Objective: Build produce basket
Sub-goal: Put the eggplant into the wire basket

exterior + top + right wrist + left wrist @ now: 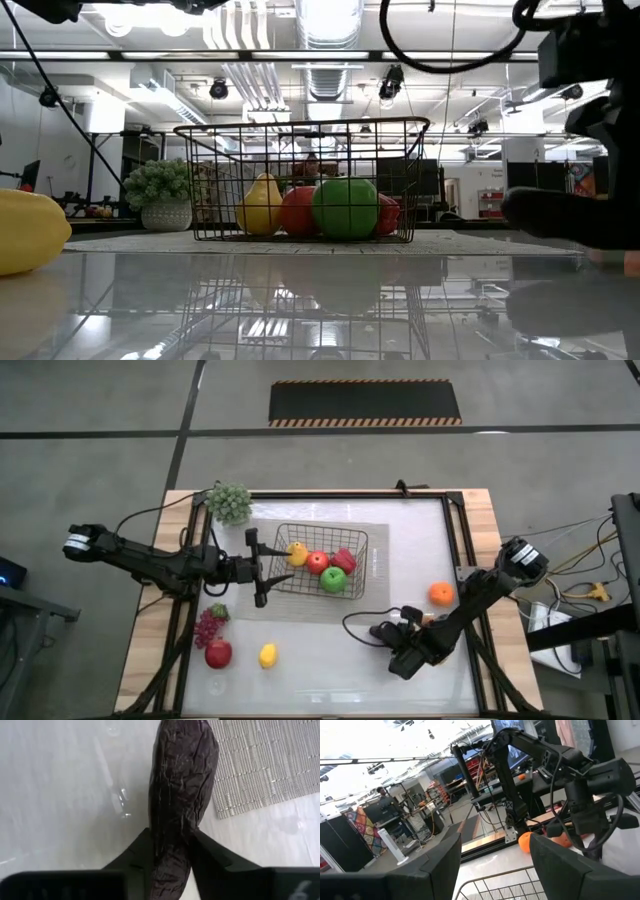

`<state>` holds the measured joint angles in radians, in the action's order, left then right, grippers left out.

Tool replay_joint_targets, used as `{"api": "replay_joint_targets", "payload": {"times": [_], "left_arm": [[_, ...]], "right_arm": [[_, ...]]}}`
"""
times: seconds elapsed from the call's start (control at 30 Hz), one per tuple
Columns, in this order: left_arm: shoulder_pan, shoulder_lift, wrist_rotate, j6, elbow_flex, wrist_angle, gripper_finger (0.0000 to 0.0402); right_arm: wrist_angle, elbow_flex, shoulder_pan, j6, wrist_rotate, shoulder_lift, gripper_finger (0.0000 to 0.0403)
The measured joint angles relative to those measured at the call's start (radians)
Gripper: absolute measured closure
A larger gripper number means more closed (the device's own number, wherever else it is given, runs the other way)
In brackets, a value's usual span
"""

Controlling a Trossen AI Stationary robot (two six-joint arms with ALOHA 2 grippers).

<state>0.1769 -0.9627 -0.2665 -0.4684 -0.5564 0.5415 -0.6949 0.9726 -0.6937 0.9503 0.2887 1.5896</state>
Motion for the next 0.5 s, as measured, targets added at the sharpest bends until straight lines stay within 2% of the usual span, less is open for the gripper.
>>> {"api": "replay_joint_targets", "payload": {"times": [0.2,0.33,0.5], "left_arm": [[0.004,0.0,0.001,0.029,0.0,0.001,0.0185],[0.004,0.0,0.01,0.104,0.0,0.002,0.0185],[0.015,-0.057,0.077,0.157,0.0,0.075,0.0185]], "right_arm": [[-0.002,0.0,0.0,-0.044,0.027,-0.03,0.033],[0.059,-0.001,0.0,-0.122,0.127,-0.092,0.0324],[0.269,-0.003,0.007,-0.345,0.318,-0.178,0.0322]]}}
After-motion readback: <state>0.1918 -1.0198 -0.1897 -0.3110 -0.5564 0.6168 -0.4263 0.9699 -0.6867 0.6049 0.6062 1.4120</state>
